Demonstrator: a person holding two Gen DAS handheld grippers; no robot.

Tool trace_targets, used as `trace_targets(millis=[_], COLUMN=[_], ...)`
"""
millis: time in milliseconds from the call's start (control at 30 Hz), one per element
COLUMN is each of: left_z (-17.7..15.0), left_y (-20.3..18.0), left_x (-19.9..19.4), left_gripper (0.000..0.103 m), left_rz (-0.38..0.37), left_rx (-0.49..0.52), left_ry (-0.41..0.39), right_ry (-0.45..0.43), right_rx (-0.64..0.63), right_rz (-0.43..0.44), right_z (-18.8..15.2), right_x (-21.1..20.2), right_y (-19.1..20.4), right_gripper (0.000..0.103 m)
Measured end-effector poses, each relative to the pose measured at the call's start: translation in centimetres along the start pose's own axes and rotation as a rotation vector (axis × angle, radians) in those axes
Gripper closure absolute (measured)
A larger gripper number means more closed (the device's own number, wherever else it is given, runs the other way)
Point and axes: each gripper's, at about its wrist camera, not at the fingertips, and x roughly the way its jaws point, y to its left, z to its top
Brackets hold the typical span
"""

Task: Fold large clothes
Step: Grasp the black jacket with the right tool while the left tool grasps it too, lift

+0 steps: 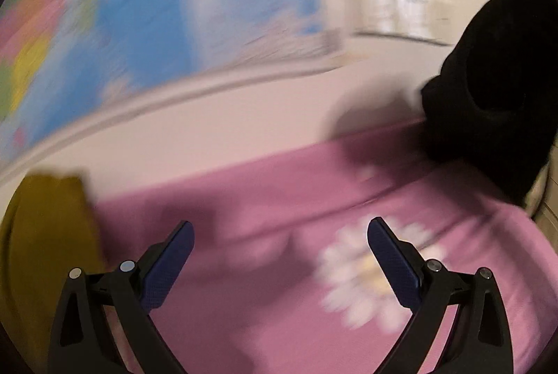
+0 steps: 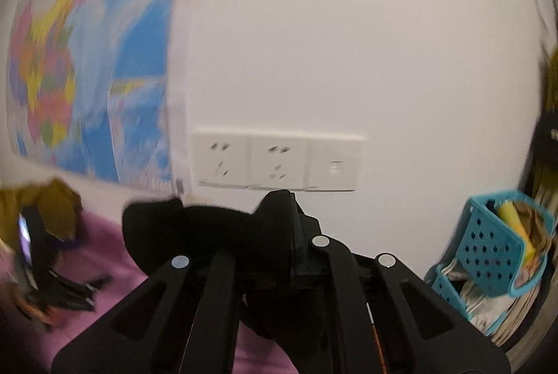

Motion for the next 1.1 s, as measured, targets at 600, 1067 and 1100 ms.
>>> trace_targets(millis=[600, 1067, 1100], left_z=[8.0, 14.5, 15.3], left_y=[-20.3, -23.6, -23.1], left_x=[8.0, 2.2, 1.1], left_gripper=[0.026, 0.100, 0.100], left_rz=[-0.371, -0.479, -0.479], left_rx=[0.423, 0.351, 0.329], left_ry=[-0.245, -0.346, -0.365], right_ry=[-0.121, -0.242, -0.264], right_rx=[0.071, 0.052, 0.045], right_rz=[-0.006, -0.095, -0.097], right_z=[1.1, 6.4, 7.4], right_x=[-7.2, -13.5, -14.6], right_y=[-9.0, -13.3, -13.1], right_gripper=[0.099, 0.100, 0.099])
